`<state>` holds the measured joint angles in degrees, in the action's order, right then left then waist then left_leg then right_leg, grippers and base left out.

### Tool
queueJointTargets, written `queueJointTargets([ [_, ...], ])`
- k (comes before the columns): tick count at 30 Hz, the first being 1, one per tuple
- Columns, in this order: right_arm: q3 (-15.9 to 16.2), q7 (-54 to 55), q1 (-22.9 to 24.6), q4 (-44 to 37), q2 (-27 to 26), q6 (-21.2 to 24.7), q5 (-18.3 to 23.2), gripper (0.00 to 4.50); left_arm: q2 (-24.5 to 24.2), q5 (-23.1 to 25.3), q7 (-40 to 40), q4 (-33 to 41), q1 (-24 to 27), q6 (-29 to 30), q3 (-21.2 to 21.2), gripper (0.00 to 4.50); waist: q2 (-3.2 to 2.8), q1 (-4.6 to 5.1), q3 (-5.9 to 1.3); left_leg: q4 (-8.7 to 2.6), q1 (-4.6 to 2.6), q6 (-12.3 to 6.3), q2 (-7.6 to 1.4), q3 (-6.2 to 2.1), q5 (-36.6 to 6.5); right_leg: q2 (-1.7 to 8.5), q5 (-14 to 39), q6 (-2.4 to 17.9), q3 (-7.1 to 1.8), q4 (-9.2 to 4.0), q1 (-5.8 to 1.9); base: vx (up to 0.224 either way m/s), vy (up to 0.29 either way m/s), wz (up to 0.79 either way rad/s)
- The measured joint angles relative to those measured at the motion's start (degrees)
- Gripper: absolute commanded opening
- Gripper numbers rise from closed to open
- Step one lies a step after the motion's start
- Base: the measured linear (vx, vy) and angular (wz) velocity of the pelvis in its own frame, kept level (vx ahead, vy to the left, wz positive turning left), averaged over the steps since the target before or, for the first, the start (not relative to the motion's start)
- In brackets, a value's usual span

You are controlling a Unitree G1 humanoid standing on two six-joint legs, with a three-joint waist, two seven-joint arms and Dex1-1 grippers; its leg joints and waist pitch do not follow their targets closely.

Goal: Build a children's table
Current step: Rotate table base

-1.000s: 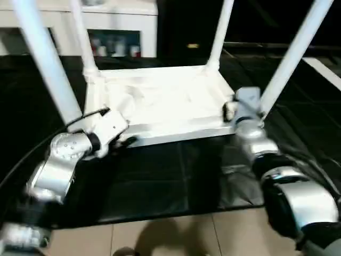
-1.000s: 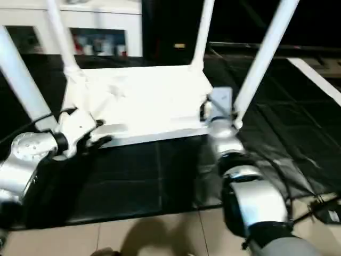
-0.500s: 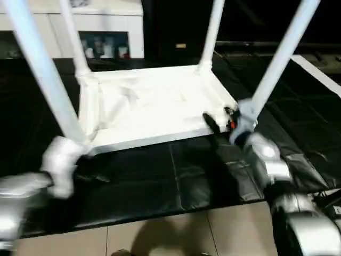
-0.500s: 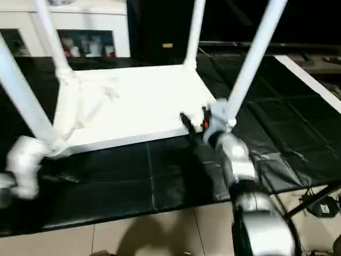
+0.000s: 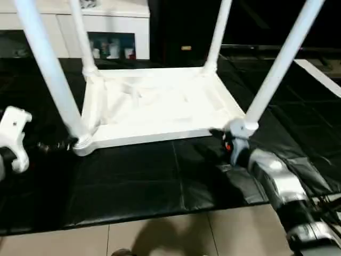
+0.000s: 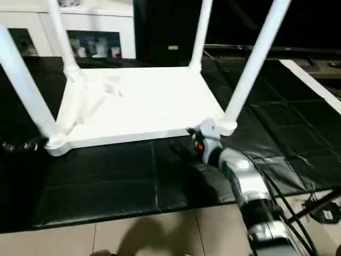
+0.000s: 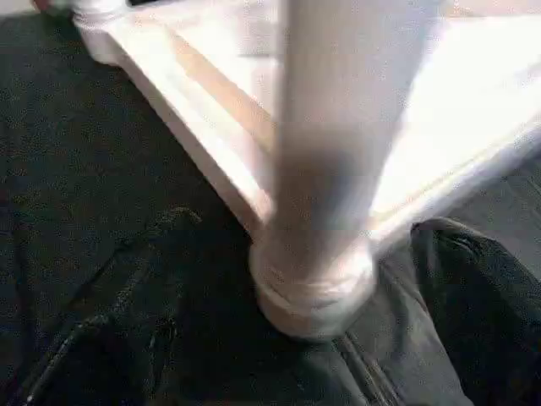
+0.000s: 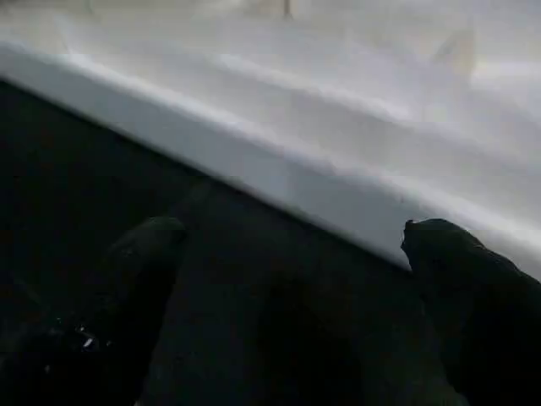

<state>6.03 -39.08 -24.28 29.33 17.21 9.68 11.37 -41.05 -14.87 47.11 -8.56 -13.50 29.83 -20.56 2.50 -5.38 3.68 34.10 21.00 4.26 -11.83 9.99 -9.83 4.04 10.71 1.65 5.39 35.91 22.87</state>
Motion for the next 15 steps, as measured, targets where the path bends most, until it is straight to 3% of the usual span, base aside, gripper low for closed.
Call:
queueJointTargets([
  [7,0.4,6.4,-1.8,1.7,-2.0,2.9,-3.1,4.5,8.2,-3.0,-2.4,-5.8,-9.9,-5.1,0.4,4.42,0.13,0.04,-0.08,0.01,-0.01,0.06,0.01,0.0,0.0,0.03,0.0,0.1,0.0,0.04,0.01,0.0,0.0,0.0],
  [15,1.2,15.0,-7.8,13.0,-4.8,1.0,-7.6,4.5,10.8,-13.0,7.5,-1.3,-10.2,2.2,2.2,4.42,0.02,0.0,-0.03,-0.05,0.11,0.06,0.01,0.03,0.0,0.03,0.0,0.1,0.02,0.03,0.14,0.0,0.0,0.0],
])
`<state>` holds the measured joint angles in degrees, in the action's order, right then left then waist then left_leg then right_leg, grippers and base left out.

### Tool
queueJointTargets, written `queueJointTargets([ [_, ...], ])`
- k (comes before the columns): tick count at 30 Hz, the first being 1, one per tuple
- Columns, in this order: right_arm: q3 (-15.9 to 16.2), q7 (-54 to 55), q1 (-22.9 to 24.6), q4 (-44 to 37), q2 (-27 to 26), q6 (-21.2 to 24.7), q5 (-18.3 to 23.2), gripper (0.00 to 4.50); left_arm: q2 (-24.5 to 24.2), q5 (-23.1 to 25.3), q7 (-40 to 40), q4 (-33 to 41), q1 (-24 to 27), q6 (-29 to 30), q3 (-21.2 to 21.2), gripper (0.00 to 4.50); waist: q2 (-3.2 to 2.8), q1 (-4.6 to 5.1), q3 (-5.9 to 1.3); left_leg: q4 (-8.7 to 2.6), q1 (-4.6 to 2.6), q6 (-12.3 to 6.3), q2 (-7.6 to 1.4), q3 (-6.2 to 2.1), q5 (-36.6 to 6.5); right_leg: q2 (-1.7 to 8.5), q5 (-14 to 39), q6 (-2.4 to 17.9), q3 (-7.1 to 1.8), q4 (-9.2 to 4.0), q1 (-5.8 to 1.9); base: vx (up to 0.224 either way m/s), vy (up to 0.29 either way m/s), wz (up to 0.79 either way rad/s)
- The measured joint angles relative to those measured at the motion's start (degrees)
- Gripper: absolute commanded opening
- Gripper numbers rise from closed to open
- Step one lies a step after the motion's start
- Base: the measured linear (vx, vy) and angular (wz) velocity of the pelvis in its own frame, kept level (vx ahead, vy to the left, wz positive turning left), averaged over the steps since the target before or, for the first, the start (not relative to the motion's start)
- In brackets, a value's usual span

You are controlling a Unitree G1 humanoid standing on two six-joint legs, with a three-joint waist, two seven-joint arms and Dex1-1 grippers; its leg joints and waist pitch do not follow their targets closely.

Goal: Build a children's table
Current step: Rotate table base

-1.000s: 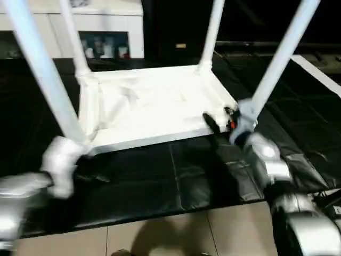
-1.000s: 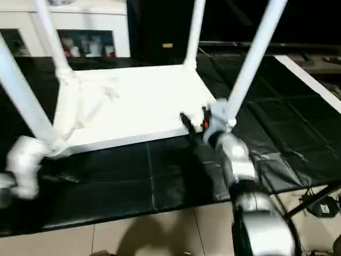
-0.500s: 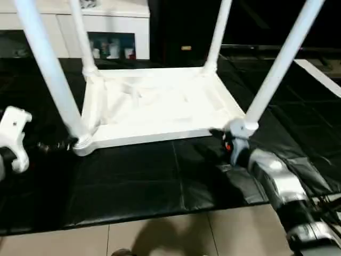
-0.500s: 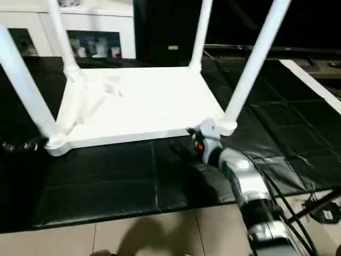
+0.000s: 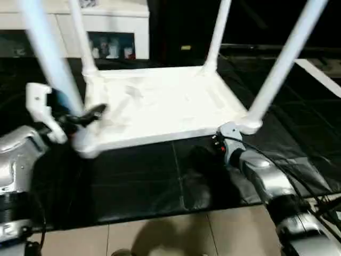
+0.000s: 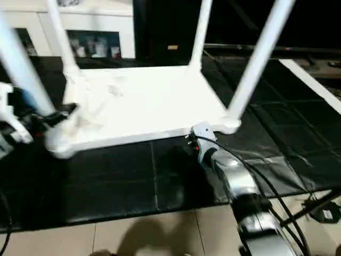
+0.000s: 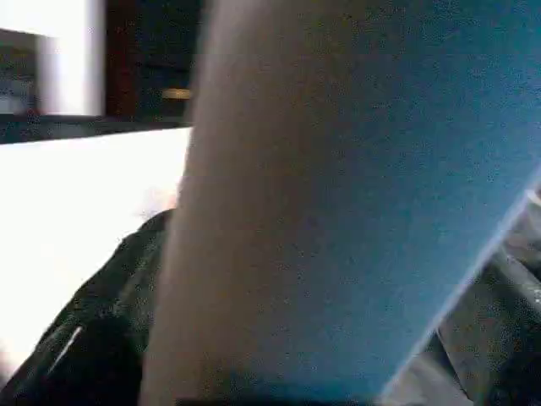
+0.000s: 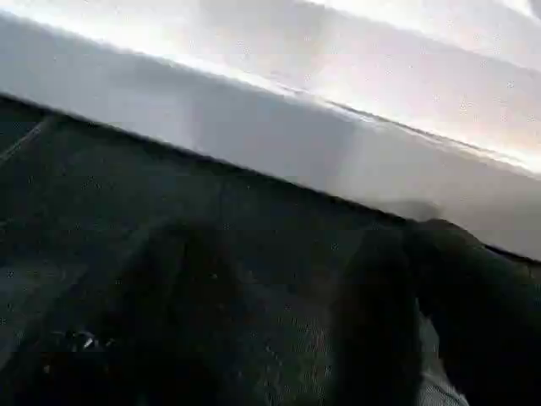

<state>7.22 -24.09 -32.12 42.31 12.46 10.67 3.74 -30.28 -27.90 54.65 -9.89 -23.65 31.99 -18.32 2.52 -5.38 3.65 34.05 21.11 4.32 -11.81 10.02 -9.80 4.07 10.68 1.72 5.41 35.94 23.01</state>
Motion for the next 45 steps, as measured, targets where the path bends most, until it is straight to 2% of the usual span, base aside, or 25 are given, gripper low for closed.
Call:
queueJointTargets([
  [5,0.1,1.9,-3.6,6.5,-2.5,-2.5,-0.9,4.5,-4.8,-8.5,10.9,11.1,7.6,8.6,4.7,4.42,0.1,0.88,-0.06,-0.01,-0.17,0.02,-0.02,0.08,0.0,0.01,0.0,0.0,-0.04,0.07,-0.02,0.0,0.0,0.0],
  [10,-0.1,3.1,-6.6,11.6,-4.6,-4.1,-2.2,4.5,-4.9,-10.7,12.1,16.1,10.3,11.9,8.3,4.42,0.22,1.81,-0.11,0.01,-0.42,0.1,-0.03,0.05,0.1,-0.01,0.1,-0.2,-0.05,0.18,-0.12,0.0,0.0,0.0],
  [13,0.0,3.6,-8.6,14.9,-6.1,-5.2,-2.4,4.5,-2.5,-10.6,11.2,18.3,10.2,12.8,11.2,4.42,0.23,2.28,-0.11,0.02,-0.53,0.21,-0.02,0.05,0.1,-0.01,0.1,-0.2,-0.05,0.18,-0.14,0.0,0.0,0.0],
  [16,0.0,4.3,-10.8,18.3,-7.3,-6.4,-3.4,4.5,2.7,-9.7,8.4,18.0,8.2,12.2,14.2,4.42,0.3,2.38,-0.09,0.04,-0.55,0.26,-0.03,0.05,0.2,-0.01,0.1,-0.1,-0.05,0.18,-0.12,0.0,0.0,0.0],
  [20,0.1,4.1,-12.1,20.0,-9.0,-7.9,-4.1,4.5,7.3,-9.3,5.7,16.7,5.1,11.7,17.6,4.42,0.34,2.83,-0.1,0.04,-0.51,0.26,-0.04,0.02,0.2,-0.06,0.0,-0.1,-0.04,0.19,0.0,0.0,0.0,0.0],
  [25,0.1,3.6,-13.2,21.1,-10.0,-9.3,-4.4,4.5,12.4,-8.4,3.5,15.3,2.6,10.3,20.1,4.42,0.36,3.29,-0.11,-0.15,-0.1,0.24,-0.08,0.02,0.1,-0.17,-0.2,0.2,-0.03,0.17,0.28,0.0,0.0,0.0],
  [29,-0.1,3.0,-13.4,22.4,-10.4,-10.7,-4.3,4.5,15.3,-8.1,2.2,14.5,1.6,9.7,21.1,4.42,0.37,3.21,-0.11,-0.17,-0.09,0.27,-0.15,-0.02,0.1,-0.27,-0.2,0.3,-0.03,0.15,0.33,0.0,0.0,0.0],
  [34,-0.6,3.0,-13.6,24.2,-10.5,-11.7,-4.6,4.5,20.5,-3.6,-1.4,8.4,-2.7,4.2,23.9,4.42,0.38,3.13,-0.12,0.01,-0.13,0.28,-0.15,-0.04,0.2,-0.27,-0.3,0.3,-0.06,0.15,0.29,0.0,0.0,0.0],
  [40,-1.2,2.2,-13.6,24.4,-10.6,-12.4,-4.5,4.5,22.8,-0.5,-3.8,3.5,-6.2,-1.0,24.7,4.42,0.37,3.23,-0.11,0.04,-0.12,0.32,-0.18,-0.13,0.2,-0.36,-0.3,0.1,-0.05,0.15,0.3,0.0,0.0,0.0],
  [45,-1.8,0.4,-12.8,24.3,-8.9,-13.4,-4.1,4.5,21.3,0.6,-2.2,3.3,-8.3,-3.3,25.4,4.42,0.36,2.32,-0.11,-0.01,-0.08,0.29,-0.17,-0.16,0.1,-0.37,-0.3,0.3,-0.05,0.1,0.32,0.0,0.0,0.0],
])
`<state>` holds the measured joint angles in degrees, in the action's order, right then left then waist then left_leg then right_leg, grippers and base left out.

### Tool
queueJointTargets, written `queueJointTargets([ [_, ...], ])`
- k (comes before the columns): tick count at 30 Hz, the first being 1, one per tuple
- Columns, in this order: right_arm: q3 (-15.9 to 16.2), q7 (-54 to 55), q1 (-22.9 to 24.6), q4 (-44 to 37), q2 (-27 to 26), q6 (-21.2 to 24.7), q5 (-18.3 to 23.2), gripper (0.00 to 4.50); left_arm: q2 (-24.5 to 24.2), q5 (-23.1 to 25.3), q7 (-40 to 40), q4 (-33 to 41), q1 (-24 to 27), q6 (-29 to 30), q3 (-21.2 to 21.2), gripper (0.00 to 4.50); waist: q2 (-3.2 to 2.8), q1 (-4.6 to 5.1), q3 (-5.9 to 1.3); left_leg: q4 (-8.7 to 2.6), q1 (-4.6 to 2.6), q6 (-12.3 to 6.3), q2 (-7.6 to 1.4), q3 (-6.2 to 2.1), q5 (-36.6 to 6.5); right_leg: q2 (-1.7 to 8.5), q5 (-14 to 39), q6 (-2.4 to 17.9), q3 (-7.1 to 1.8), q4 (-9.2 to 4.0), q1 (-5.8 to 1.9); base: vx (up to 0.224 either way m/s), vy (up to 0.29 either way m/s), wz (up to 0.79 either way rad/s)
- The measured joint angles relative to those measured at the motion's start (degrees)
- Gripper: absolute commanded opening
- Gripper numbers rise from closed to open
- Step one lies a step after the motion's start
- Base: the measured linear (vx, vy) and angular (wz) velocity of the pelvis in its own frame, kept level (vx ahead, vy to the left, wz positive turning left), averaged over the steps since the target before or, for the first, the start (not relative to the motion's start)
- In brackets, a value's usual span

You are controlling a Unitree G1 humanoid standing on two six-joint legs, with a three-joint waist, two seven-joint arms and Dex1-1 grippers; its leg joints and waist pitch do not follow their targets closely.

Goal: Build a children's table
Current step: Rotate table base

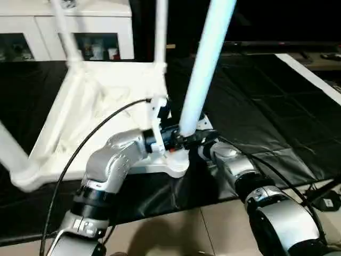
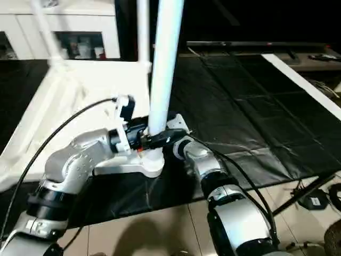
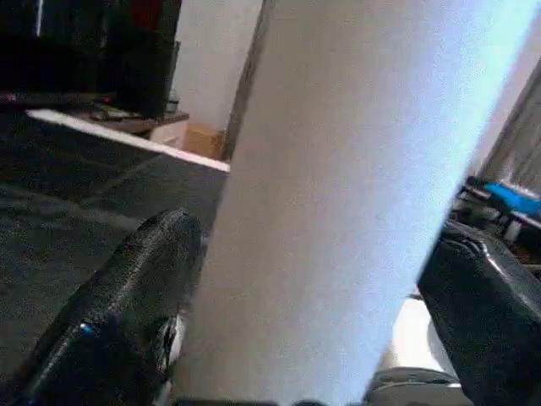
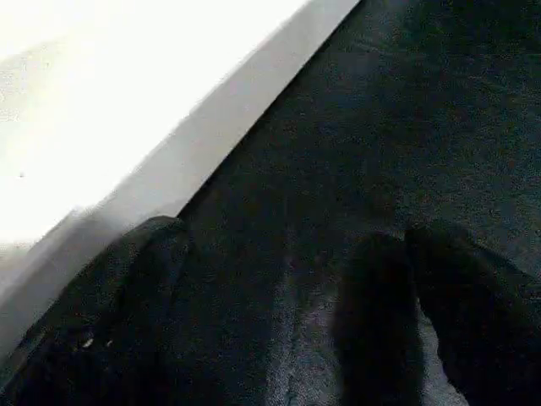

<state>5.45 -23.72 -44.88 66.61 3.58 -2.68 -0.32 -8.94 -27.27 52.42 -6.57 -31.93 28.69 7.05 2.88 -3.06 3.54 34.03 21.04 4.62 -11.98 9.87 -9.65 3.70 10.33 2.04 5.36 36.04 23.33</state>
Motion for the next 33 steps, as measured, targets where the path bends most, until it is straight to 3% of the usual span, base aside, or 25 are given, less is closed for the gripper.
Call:
queueJointTargets([
  [8,-3.0,-0.7,2.6,-0.2,8.6,-0.6,0.7,4.5,-12.7,3.1,11.0,-2.0,1.5,-1.2,1.5,4.42,-0.01,-1.4,-0.01,0.07,-0.07,0.01,0.04,0.0,0.0,0.03,0.0,0.0,-0.04,0.01,-0.12,0.0,0.0,0.0],
  [9,-3.2,-1.6,3.0,-0.6,9.4,-0.6,0.8,4.5,-14.0,5.2,11.9,-3.5,1.0,-2.9,3.6,4.17,-0.01,-1.68,-0.01,0.08,-0.08,0.01,0.06,0.0,0.0,0.03,0.0,0.0,-0.07,0.01,-0.14,0.0,0.0,0.0],
  [11,-3.9,-4.6,4.2,-1.9,11.6,-0.6,1.5,4.5,-16.7,10.7,12.8,-7.9,-0.2,-6.7,8.0,4.08,-0.05,-2.06,0.0,0.09,-0.08,0.0,0.07,0.01,0.0,0.03,0.0,-0.1,-0.11,0.0,-0.15,0.0,0.0,0.0],
  [13,-4.9,-8.3,5.4,-4.0,13.8,-0.6,2.7,4.5,-18.5,14.7,12.8,-12.2,-0.6,-9.6,9.8,3.89,-0.09,-1.99,0.02,0.09,-0.07,0.0,0.06,0.01,0.0,0.02,0.0,-0.1,-0.13,0.01,-0.14,0.0,0.0,0.0],
  [16,-5.1,-17.4,7.9,-10.6,17.1,-0.6,5.1,4.5,-19.8,18.7,13.3,-17.0,-1.9,-13.0,12.2,3.6,-0.11,-2.02,0.02,0.07,-0.04,-0.02,0.03,-0.01,0.0,-0.01,0.0,-0.1,-0.12,0.01,-0.12,0.0,0.0,0.0],
  [20,-3.4,-30.2,13.3,-23.1,20.6,0.6,8.7,4.5,-19.9,20.1,15.4,-18.1,-3.1,-14.8,14.2,3.29,-0.19,-2.2,0.0,-0.04,-0.02,-0.05,0.0,0.0,0.0,-0.06,0.0,-0.1,-0.09,-0.09,-0.12,0.0,0.0,0.0],
  [25,-0.5,-41.9,20.1,-36.3,26.3,6.2,13.6,4.5,-21.3,22.5,17.5,-21.2,-4.0,-16.9,15.6,2.89,-0.19,-2.73,0.0,-0.02,-0.07,-0.06,-0.01,0.0,0.0,-0.07,0.0,-0.1,-0.08,-0.14,-0.17,0.0,0.0,0.0],
  [29,-0.3,-44.4,20.6,-39.9,26.3,8.5,15.1,4.5,-21.0,23.3,18.1,-22.3,-4.0,-19.2,16.1,2.47,-0.17,-2.82,-0.01,0.05,-0.1,-0.05,-0.01,-0.02,0.0,-0.07,0.2,-0.3,-0.08,-0.14,-0.19,0.0,0.0,0.0],
  [32,-0.3,-44.8,20.8,-41.5,26.0,10.1,16.0,4.5,-21.0,23.6,18.3,-23.1,-4.0,-20.2,16.2,2.42,-0.17,-3.05,-0.01,0.08,-0.1,-0.05,0.0,-0.03,0.0,-0.05,0.2,-0.3,-0.08,-0.15,-0.21,0.0,0.0,0.0],
  [33,-0.3,-44.9,20.8,-41.7,25.9,10.3,16.2,4.5,-21.0,23.7,18.3,-23.3,-4.0,-20.3,16.2,2.16,-0.17,-3.15,-0.01,0.07,-0.09,-0.05,0.0,-0.03,0.0,-0.05,0.2,-0.3,-0.08,-0.15,-0.21,0.0,0.0,0.0],
])
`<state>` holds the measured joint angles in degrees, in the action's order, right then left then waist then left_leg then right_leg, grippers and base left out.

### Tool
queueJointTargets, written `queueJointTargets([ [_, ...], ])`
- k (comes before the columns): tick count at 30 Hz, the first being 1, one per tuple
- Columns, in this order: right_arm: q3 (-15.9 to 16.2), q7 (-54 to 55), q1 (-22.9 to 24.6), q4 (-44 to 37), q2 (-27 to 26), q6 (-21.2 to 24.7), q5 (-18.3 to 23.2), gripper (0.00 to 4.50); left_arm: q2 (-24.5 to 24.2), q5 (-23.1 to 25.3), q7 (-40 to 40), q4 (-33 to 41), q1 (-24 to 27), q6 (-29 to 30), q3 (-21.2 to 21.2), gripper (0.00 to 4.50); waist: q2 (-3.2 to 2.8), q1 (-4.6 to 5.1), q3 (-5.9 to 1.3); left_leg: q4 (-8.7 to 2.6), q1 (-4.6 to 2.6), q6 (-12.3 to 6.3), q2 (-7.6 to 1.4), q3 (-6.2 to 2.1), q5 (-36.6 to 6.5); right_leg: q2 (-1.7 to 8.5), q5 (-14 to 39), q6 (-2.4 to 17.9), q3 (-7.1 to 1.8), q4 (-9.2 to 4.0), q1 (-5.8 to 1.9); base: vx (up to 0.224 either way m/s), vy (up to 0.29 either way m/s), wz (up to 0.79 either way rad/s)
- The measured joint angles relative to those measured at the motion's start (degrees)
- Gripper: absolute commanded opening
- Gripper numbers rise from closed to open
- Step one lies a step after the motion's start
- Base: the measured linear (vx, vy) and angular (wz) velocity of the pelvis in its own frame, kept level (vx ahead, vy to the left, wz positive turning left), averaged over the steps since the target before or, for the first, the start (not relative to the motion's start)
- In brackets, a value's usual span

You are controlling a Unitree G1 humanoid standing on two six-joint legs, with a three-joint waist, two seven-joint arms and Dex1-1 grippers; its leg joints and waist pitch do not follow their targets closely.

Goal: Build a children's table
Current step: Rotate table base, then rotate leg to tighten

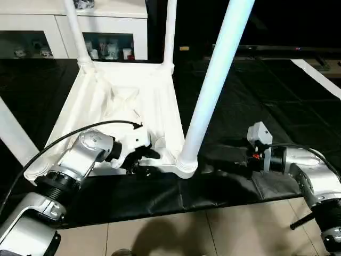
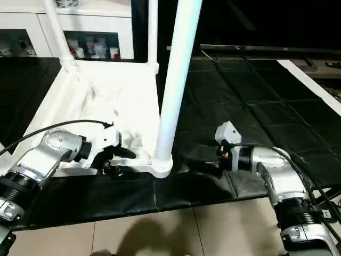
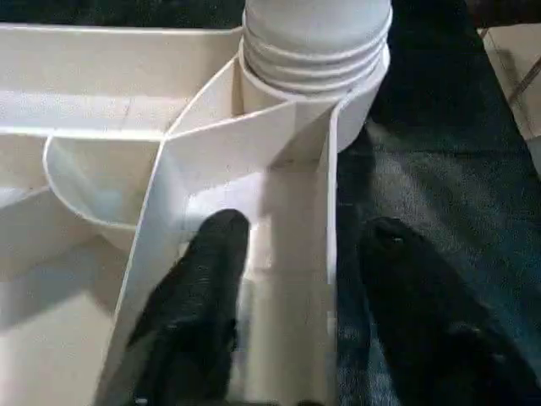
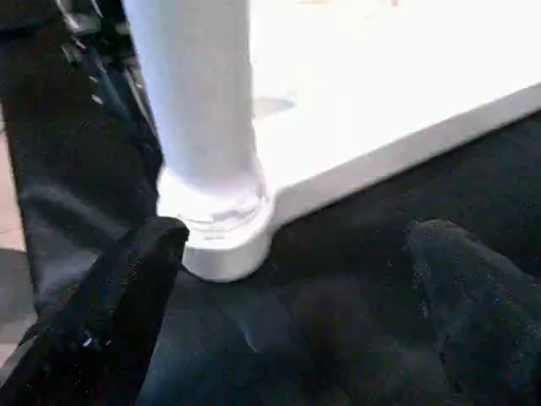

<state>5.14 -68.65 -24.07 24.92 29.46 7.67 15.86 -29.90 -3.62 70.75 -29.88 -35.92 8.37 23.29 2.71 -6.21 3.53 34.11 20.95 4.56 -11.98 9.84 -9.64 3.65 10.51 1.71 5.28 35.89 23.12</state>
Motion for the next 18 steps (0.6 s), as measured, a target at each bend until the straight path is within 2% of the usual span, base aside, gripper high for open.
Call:
queueJointTargets([
  [4,0.2,-0.3,1.7,-4.1,-0.6,4.1,1.4,4.5,0.3,0.0,0.2,-0.9,-0.1,-0.9,-0.1,1.98,0.0,-0.4,0.0,-0.04,0.04,-0.01,0.0,-0.02,0.0,0.0,-0.1,0.1,0.02,0.0,0.01,0.0,0.0,0.0],
  [6,0.6,-0.4,1.9,-5.6,-0.7,5.7,2.1,4.5,0.4,0.0,0.3,-1.5,-0.1,-1.3,-0.4,1.68,0.0,-0.44,0.0,-0.05,0.05,-0.01,0.0,-0.02,0.0,0.0,-0.1,0.2,0.03,0.0,0.01,0.0,0.0,0.0],
  [8,0.9,-0.6,1.9,-7.0,-0.7,6.7,2.6,4.5,0.4,0.0,0.5,-1.6,-0.1,-1.7,-0.4,1.56,0.01,-0.42,0.0,-0.05,0.04,-0.01,0.0,-0.02,0.0,0.01,-0.1,0.1,0.02,-0.02,0.0,0.0,0.0,0.0],
  [11,1.1,-0.5,1.9,-7.3,-1.1,7.3,2.5,4.5,0.7,0.2,0.6,-2.5,-0.2,-2.7,-0.4,1.22,0.01,-0.42,-0.01,-0.05,0.03,0.0,0.01,-0.03,0.0,0.01,0.0,-0.1,0.03,-0.03,0.0,0.0,0.0,0.0],
  [14,1.6,-0.4,1.9,-7.3,-1.3,7.3,2.5,4.5,0.9,0.6,1.0,-2.9,-0.4,-3.1,-0.4,1.13,0.01,-0.41,-0.01,-0.05,0.02,0.0,0.01,-0.03,0.0,0.01,0.0,-0.1,0.03,-0.03,-0.01,0.0,0.0,0.0],
  [18,1.6,-0.4,2.0,-8.4,-1.3,8.4,2.5,4.5,1.1,0.7,1.5,-3.6,-0.7,-3.6,-0.4,0.75,0.01,-0.43,-0.01,-0.05,0.03,0.0,0.01,-0.03,0.0,0.02,0.0,-0.1,0.03,-0.03,-0.02,0.0,0.0,0.0],
])
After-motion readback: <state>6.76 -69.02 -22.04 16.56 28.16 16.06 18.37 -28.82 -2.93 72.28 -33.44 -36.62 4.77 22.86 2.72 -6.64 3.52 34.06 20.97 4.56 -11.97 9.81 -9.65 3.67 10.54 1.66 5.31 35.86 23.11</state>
